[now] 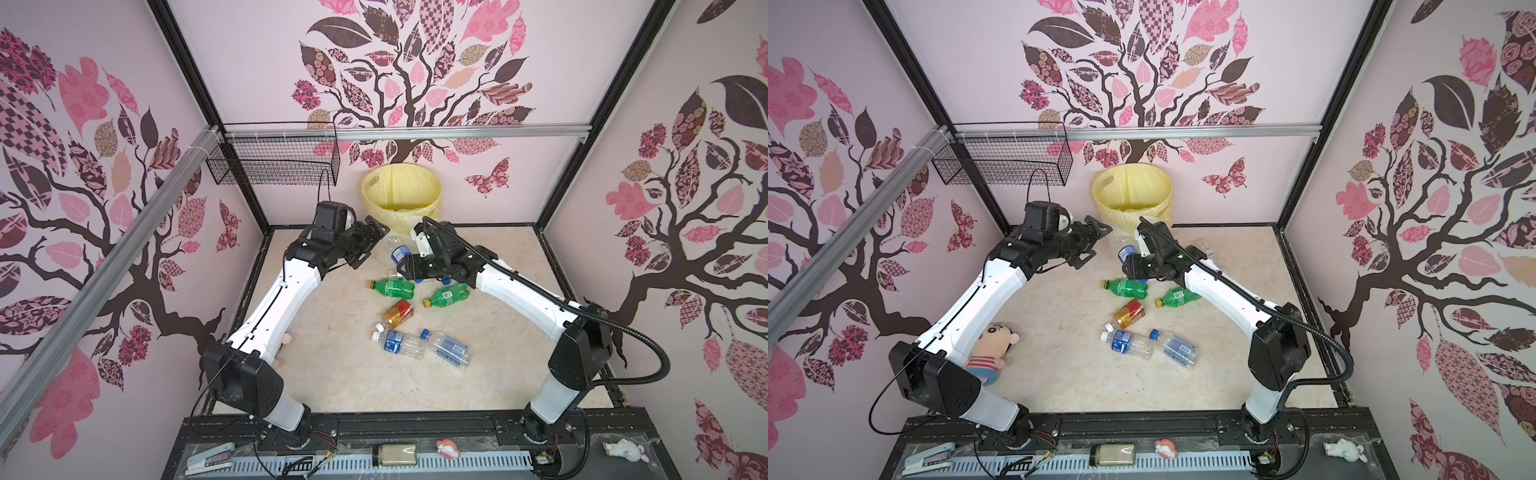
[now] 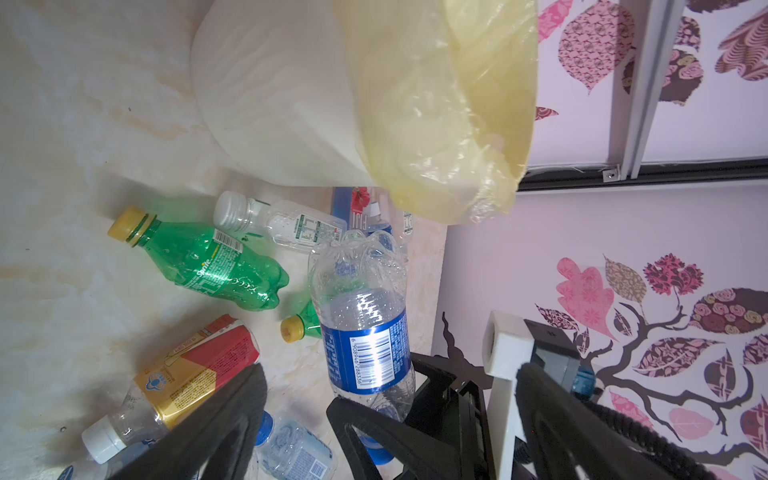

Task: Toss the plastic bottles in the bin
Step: 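Lift both held bottles up above the bin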

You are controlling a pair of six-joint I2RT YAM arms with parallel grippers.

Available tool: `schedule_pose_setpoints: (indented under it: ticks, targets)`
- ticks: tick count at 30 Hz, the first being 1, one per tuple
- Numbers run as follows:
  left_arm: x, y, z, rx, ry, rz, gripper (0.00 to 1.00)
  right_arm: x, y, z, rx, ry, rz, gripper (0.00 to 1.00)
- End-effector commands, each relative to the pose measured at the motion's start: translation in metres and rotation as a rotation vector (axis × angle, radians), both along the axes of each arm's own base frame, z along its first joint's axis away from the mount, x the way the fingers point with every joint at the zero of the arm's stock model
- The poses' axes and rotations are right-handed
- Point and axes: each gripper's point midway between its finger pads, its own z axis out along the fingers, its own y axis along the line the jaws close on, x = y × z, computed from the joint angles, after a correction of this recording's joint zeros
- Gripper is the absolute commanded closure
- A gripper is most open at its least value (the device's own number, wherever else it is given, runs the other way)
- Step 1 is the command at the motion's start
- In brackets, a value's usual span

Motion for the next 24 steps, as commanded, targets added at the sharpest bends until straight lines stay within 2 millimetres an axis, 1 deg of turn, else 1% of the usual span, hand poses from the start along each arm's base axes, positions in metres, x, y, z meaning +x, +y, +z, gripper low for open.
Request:
schedule_pose_setpoints:
  ticks: [1,4,7,10,12,18,19,21,22,24]
  targets:
    - [-0.007,0.001,0.055,0.027,-0.157,-0.014,0.03,0.000,-0.013,0.070,0.008,-0.177,-0.001,0.41]
    - [-0.010,-0.001,0.076,0.044,-0.230,-0.023,0.03,0.006,-0.022,0.098,-0.005,-0.269,-0.028,0.41]
    - [-0.015,-0.006,0.096,0.060,-0.300,-0.027,0.03,0.017,-0.030,0.127,0.003,-0.347,-0.062,0.41]
    - [-0.019,-0.010,0.116,0.052,-0.379,-0.025,0.03,0.036,-0.041,0.153,0.031,-0.395,-0.117,0.41]
    - [-0.022,-0.017,0.127,0.059,-0.431,-0.042,0.03,0.052,-0.052,0.170,0.051,-0.426,-0.161,0.41]
    - [-0.028,-0.047,0.147,0.138,-0.562,-0.114,0.03,0.094,-0.086,0.212,0.116,-0.499,-0.281,0.40]
    - [-0.027,-0.050,0.149,0.152,-0.578,-0.123,0.03,0.099,-0.091,0.214,0.119,-0.505,-0.295,0.40]
    - [-0.026,-0.058,0.155,0.182,-0.614,-0.141,0.03,0.107,-0.105,0.234,0.138,-0.548,-0.332,0.40]
    - [-0.027,-0.059,0.163,0.188,-0.638,-0.143,0.03,0.110,-0.110,0.241,0.140,-0.567,-0.349,0.40]
    - [-0.026,-0.066,0.165,0.212,-0.666,-0.156,0.03,0.113,-0.123,0.261,0.147,-0.621,-0.384,0.39]
